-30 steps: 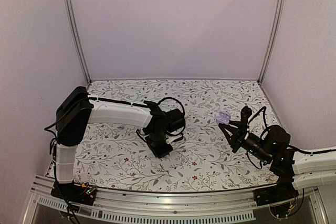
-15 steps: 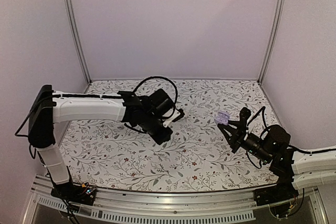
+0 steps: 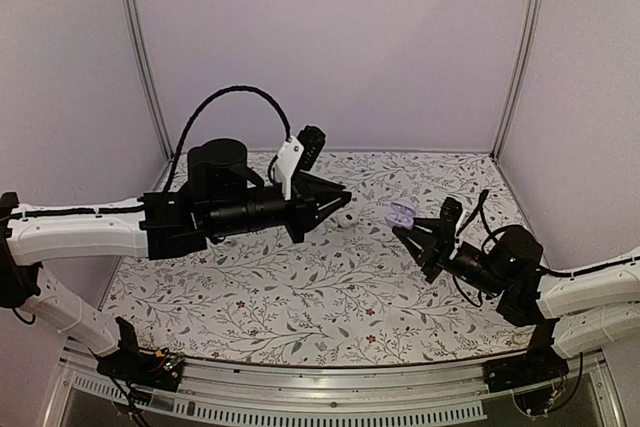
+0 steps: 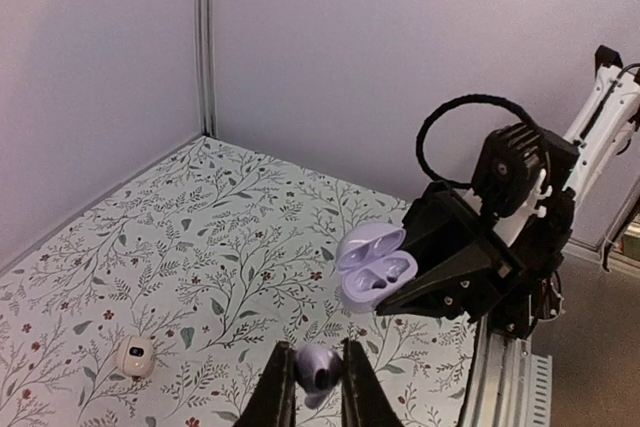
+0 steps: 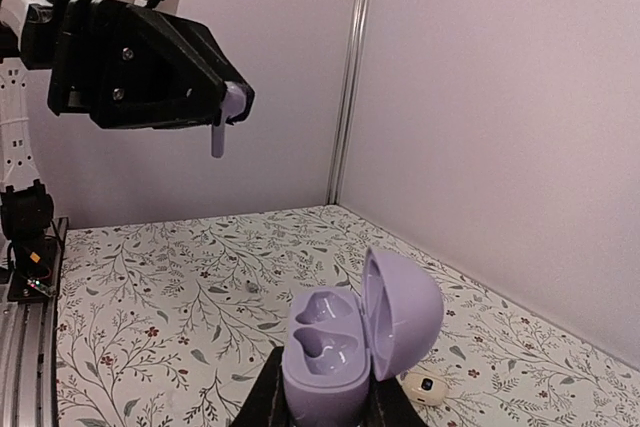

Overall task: Insert the wireless bluetooth earbuds into the charging case
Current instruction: Insert the right earbud into the right side groove of the charging case.

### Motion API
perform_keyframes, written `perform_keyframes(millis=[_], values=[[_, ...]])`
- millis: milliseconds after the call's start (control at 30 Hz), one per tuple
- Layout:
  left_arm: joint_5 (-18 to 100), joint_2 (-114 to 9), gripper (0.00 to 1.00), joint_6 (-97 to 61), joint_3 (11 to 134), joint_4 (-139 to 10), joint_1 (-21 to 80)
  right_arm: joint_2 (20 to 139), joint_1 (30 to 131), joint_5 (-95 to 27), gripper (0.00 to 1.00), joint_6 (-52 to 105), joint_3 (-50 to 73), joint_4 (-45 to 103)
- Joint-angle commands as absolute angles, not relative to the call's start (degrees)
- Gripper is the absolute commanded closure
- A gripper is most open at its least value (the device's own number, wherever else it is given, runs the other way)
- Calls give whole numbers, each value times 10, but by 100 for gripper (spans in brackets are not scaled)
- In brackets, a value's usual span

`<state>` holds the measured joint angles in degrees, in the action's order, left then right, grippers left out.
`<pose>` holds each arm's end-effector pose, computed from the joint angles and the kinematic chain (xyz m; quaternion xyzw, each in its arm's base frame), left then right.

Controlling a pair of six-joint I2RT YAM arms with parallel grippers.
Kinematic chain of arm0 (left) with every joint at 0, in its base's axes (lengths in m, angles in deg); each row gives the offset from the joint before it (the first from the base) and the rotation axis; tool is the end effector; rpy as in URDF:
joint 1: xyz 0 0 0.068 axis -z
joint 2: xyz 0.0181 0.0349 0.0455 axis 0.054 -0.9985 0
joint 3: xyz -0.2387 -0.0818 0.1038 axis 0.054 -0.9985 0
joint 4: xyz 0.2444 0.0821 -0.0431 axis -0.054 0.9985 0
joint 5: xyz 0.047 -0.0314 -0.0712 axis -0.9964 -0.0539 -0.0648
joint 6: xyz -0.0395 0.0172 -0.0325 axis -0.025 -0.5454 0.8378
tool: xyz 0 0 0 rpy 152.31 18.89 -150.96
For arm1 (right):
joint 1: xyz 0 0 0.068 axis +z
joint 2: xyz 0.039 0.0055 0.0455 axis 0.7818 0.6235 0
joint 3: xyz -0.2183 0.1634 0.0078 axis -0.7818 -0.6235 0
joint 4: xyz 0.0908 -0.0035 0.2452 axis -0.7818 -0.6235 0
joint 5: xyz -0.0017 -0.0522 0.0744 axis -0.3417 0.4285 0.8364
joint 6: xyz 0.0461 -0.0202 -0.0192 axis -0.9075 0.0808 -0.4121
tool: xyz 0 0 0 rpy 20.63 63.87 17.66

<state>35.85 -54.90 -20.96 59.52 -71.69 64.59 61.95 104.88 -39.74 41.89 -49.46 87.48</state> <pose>0.1531 -0.2859 0.3299 0.3559 0.6781 -0.3852 0.5150 0.1288 0.1754 0.2230 -0.3428 0.5492 0.2978 0.7015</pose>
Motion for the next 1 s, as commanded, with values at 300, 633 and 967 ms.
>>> perform_keyframes(millis=[300,633,967], values=[[360,-586,96,-232,592,-883,697,692,1070,-351,100,456,-461,1000],[375,-620,97,-222,605,-906,706,705,1089,-387,100,431,-429,984],[373,-626,97,-219,609,-909,712,723,1095,-392,100,417,-418,985]])
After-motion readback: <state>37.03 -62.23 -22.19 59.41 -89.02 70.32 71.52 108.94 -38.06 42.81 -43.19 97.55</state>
